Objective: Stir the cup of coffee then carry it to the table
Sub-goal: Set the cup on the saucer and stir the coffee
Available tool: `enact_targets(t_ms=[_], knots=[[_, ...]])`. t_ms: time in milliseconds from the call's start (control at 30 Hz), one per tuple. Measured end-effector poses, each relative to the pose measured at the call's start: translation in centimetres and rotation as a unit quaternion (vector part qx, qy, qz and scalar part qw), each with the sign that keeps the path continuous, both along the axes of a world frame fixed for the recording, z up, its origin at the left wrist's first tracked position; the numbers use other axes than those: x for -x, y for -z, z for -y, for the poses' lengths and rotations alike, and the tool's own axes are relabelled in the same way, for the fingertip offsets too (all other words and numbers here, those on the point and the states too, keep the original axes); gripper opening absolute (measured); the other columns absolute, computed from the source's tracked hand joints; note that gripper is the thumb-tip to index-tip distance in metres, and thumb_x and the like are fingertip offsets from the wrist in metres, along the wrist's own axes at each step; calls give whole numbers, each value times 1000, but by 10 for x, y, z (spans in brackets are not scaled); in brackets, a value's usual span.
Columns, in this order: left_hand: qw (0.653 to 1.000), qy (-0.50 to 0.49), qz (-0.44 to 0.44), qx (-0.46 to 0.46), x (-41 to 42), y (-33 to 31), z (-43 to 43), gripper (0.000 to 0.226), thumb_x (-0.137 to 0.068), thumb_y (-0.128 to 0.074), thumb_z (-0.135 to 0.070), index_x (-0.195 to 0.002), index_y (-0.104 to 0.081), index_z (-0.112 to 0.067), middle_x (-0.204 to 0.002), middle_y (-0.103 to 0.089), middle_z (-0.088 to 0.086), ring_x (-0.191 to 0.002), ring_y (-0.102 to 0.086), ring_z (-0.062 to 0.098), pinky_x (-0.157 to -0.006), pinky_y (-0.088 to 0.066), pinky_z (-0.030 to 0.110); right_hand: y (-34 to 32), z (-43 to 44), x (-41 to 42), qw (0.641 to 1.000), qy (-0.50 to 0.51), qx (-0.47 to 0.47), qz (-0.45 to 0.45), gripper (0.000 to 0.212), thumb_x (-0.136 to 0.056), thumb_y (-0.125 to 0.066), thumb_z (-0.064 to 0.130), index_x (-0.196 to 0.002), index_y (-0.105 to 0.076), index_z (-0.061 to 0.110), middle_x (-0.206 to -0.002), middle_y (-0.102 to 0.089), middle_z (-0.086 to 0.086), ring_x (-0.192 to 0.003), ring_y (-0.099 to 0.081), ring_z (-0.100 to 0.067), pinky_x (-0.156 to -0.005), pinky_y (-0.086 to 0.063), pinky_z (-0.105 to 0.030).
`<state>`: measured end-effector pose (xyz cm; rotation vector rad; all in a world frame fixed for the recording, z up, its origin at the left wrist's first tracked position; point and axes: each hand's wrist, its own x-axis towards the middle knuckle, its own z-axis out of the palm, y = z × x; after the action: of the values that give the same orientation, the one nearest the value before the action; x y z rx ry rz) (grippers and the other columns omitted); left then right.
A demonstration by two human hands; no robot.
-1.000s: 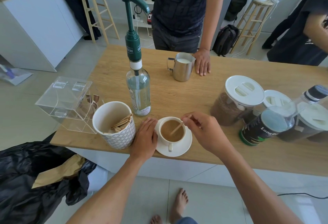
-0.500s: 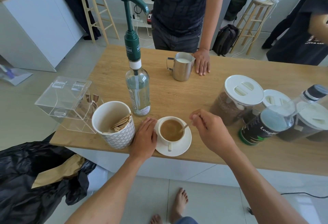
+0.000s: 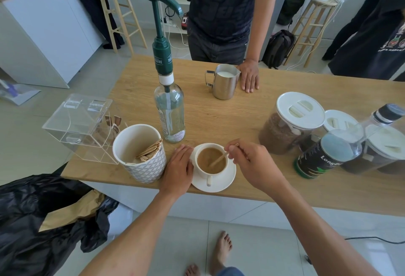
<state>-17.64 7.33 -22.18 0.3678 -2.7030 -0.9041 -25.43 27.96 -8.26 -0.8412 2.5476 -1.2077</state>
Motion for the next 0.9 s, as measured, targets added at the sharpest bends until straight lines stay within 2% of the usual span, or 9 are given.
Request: enact_targets(t_ms=[167, 233, 333, 433, 500, 633, 700, 800, 900], knots=[[1000, -1, 3, 7, 0, 2, 1, 41, -103, -39, -18, -143, -46, -15, -150, -45, -1, -145, -27, 13, -119, -19, 26, -3, -2, 6, 997, 48, 4, -56, 19, -99, -49, 23, -94, -66, 21, -81, -62, 26, -67, -59, 0, -56, -43, -17], [1000, -2, 1, 9, 0, 3, 1, 41, -103, -39, -18, -143, -47, -15, -149, -46, -1, -145, -28, 13, -118, -19, 25, -2, 1, 4, 999, 18, 5, -37, 19, -100, -50, 22, -97, -69, 20, -83, -64, 25, -73, -63, -4, -62, -50, -23], [1000, 0, 2, 6, 0, 3, 1, 41, -103, -40, -17, -143, -47, -15, -149, -46, -1, -145, -28, 13, -119, -20, 27, 0, 1, 1, 1000, 11, -6, -7, 21, -99, -50, 21, -88, -66, 27, -79, -68, 16, -63, -62, -12, -59, -52, -38], [1000, 0, 3, 8, 0, 4, 1, 41, -103, -39, -17, -143, -46, -15, -150, -45, 0, -145, -27, 13, -119, -19, 26, 0, -1, 4, 997, 57, 1, -48, 20, -99, -48, 22, -88, -64, 26, -73, -64, 17, -57, -55, -3, -51, -43, -21], [1000, -1, 3, 3, -1, 4, 1, 41, -103, -40, -16, -143, -46, -14, -150, -45, 0, -145, -27, 14, -119, -18, 26, -3, 1, 3, 998, 46, 12, -41, 17, -100, -50, 22, -94, -67, 23, -80, -65, 21, -71, -62, 0, -60, -47, -18], [1000, 2, -1, 1, 0, 4, 1, 41, -103, -40, -16, -143, -47, -14, -149, -45, 0, -146, -27, 15, -120, -19, 28, 0, 3, -1, 1000, 27, -4, -1, 20, -99, -50, 21, -86, -65, 26, -83, -71, 11, -70, -66, -21, -65, -54, -45], [1000, 3, -4, 2, 0, 4, 0, 40, -103, -40, -16, -143, -47, -13, -149, -45, 0, -145, -27, 15, -119, -18, 26, 1, 1, 1, 998, 63, -7, -29, 21, -99, -48, 23, -87, -65, 23, -77, -68, 11, -65, -63, -14, -62, -53, -41], [1000, 1, -4, 5, 0, 5, 1, 40, -103, -40, -16, -142, -47, -14, -149, -46, 0, -145, -28, 14, -118, -17, 24, -2, 1, 3, 997, 62, 13, -36, 19, -100, -49, 23, -95, -67, 19, -83, -66, 20, -77, -63, -1, -66, -52, -23], [1000, 0, -3, 8, 0, 5, 2, 41, -103, -40, -16, -143, -47, -14, -149, -46, 0, -145, -28, 15, -119, -17, 26, -3, 2, 3, 999, 29, 13, -7, 18, -100, -49, 22, -92, -66, 22, -86, -69, 14, -74, -65, -7, -68, -55, -32]])
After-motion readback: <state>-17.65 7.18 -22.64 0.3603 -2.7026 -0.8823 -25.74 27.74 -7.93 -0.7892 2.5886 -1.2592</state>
